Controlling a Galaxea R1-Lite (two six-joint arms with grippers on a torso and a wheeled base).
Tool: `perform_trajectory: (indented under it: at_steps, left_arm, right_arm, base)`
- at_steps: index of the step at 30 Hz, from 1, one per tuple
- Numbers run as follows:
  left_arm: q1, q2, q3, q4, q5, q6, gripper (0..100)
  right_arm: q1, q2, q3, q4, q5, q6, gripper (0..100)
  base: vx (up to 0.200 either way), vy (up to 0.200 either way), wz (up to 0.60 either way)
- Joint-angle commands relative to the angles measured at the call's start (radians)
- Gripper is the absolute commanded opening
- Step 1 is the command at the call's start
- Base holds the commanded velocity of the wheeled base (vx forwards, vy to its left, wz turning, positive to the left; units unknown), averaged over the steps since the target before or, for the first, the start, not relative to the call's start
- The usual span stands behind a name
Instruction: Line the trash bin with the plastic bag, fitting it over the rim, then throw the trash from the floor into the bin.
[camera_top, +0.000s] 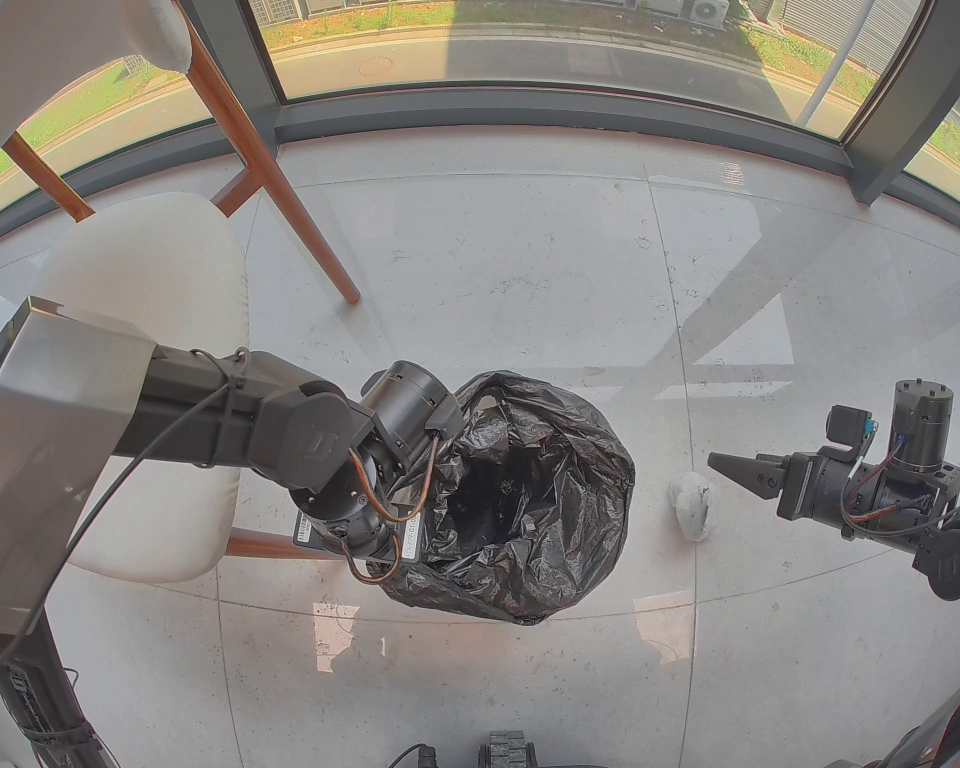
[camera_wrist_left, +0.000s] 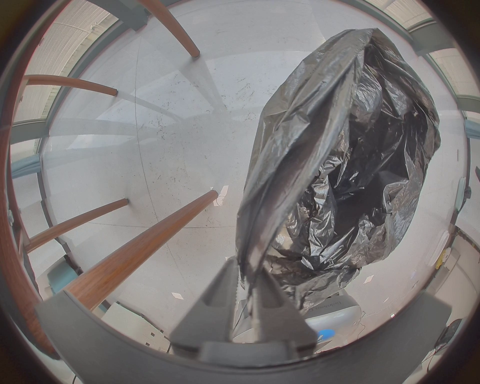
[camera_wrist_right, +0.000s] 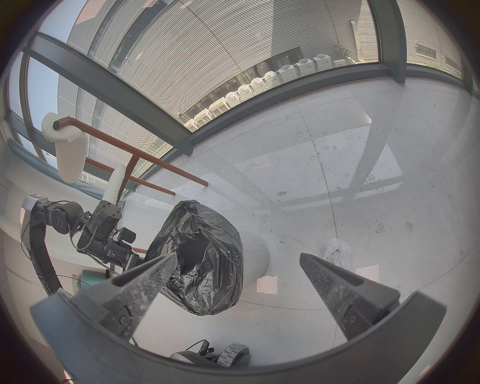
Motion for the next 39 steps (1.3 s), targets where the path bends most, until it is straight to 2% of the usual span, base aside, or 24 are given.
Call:
perform_trajectory:
  at_steps: [1,6,13,18,21,27,35,39]
  left_arm:
    - [0.000,-0.008,0.018,-0.003,0.000,0.009,100]
    - [-0.027,-0.042,0.064,-0.004,0.017,0.006,100]
    - [-0.055,-0.146,0.166,-0.038,0.000,0.011,100]
    - [-0.075,-0.157,0.169,-0.162,-0.012,0.066,100]
    - [-0.073,-0.130,0.186,-0.179,-0.004,0.109,100]
    - [-0.009,-0.054,0.192,-0.184,-0.001,0.123,100]
    - [0.025,-0.028,0.199,-0.250,0.026,0.164,100]
    - [0.075,-0.008,0.188,-0.261,0.031,0.195,100]
  right_arm:
    - [-0.003,-0.005,0.007,0.000,0.000,0.000,100]
    - [-0.015,-0.006,0.022,-0.002,0.002,0.000,100]
    - [-0.035,-0.012,0.036,0.000,0.002,-0.003,100]
    - [-0.031,-0.012,0.036,-0.002,0.002,-0.003,100]
    - [-0.026,-0.012,0.033,0.000,0.002,-0.004,100]
    - [-0.026,-0.012,0.025,0.000,0.002,-0.008,100]
    - [-0.028,-0.015,0.028,-0.002,0.002,-0.009,100]
    - [-0.031,-0.015,0.028,-0.002,0.002,-0.009,100]
  base:
    - [0.000,0.000,0.00]
    - [0.000,0.000,0.00]
    - [0.000,0.000,0.00]
    - [0.000,0.000,0.00]
    - [0.000,0.000,0.00]
    - [0.000,0.000,0.00]
    - [0.000,0.000,0.00]
    - [0.000,0.000,0.00]
